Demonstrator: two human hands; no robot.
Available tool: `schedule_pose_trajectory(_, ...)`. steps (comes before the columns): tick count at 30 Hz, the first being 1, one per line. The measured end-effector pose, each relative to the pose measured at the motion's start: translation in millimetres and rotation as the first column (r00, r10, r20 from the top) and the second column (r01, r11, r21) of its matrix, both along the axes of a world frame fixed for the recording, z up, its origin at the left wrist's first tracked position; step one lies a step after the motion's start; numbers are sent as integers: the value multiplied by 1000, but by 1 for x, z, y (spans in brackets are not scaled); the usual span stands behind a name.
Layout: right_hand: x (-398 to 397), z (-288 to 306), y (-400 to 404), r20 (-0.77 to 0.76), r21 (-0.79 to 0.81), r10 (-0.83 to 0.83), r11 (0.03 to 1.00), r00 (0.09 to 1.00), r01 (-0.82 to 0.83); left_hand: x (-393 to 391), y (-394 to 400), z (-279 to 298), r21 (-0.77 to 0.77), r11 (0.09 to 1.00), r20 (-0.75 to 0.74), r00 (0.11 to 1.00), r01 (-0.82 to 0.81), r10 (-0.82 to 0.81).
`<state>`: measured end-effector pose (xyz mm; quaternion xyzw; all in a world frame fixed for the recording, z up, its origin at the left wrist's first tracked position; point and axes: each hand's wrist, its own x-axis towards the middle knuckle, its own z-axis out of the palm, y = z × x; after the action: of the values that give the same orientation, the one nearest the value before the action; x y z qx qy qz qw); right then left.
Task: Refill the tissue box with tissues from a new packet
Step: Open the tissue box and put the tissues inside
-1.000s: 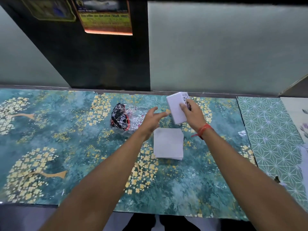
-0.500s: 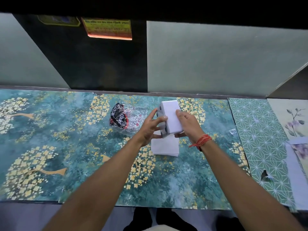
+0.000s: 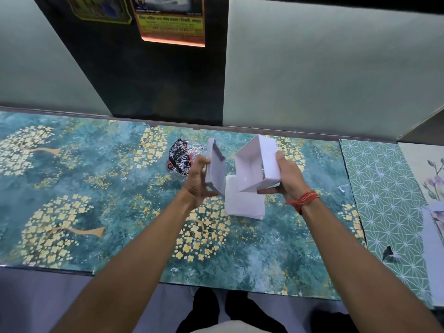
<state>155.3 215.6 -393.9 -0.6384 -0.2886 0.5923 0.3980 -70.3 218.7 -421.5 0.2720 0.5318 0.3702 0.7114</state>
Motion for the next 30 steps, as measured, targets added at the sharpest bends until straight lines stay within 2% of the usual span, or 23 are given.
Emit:
schedule_pose_trajectory(2,3,-1,1,-36,-6,-107,994,994,106,-5,-1,-7,62,996,-280,956,-70,85)
schedule_pose_trajectory(3,5,-4,1,-61,-21,-160,987,985,159,-8,-1,-16,76,993,-468,875,-94,119)
schedule_pose_trajectory(5,10,-10,-1,-116,-58,-225,974,967,219,-14,-7,-36,-22,996,-815,579,-84,31)
schedule_pose_trajectory(6,12,-13,-3,-129,-71,-235,971,963,228,-14,-13,-45,-79,993,-899,437,-83,-35)
schedule_pose_trajectory(7,13,-16,-5,-136,-78,-240,970,961,231,-14,-19,-54,-115,990,-933,351,-79,-81)
schedule_pose_trajectory(8,14,-19,-7,-142,-81,-246,968,959,236,-13,-25,-61,-137,988,-944,311,-64,-111)
schedule_pose_trajectory(13,18,-24,-10,-174,-61,-254,967,952,246,-1,-34,-79,-220,976,-953,213,7,-216)
schedule_pose_trajectory(15,21,-24,-10,-193,-60,-262,965,946,255,9,-35,-75,-189,980,-970,140,67,-197)
schedule_pose_trajectory(16,23,-24,-9,-209,-59,-268,963,941,262,16,-34,-73,-130,984,-980,133,122,-146)
schedule_pose_trajectory(17,24,-24,-9,-227,-55,-272,962,935,267,26,-33,-68,-58,981,-981,171,183,-90)
schedule_pose_trajectory(19,27,-24,-9,-257,-45,-279,960,925,277,49,-28,-63,1,962,-943,321,273,-90)
schedule_pose_trajectory(21,30,-25,-9,-274,-43,-291,956,917,291,72,-19,-63,-98,960,-862,460,263,-214)
schedule_pose_trajectory(22,33,-26,-10,-278,-44,-297,954,913,297,81,-14,-64,-163,960,-826,500,226,-258)
schedule_pose_trajectory(23,36,-26,-10,-283,-44,-301,952,911,301,88,-10,-65,-210,957,-815,506,199,-284)
schedule_pose_trajectory(26,46,-28,-12,-287,-38,-307,950,907,310,100,-1,-67,-250,951,-856,418,181,-305)
schedule_pose_trajectory(27,49,-27,-14,-285,-33,-306,950,908,310,102,2,-67,-258,951,-857,414,171,-306)
schedule_pose_trajectory(30,62,-31,-19,-278,-34,-323,944,904,327,102,9,-69,-285,950,-821,478,129,-311)
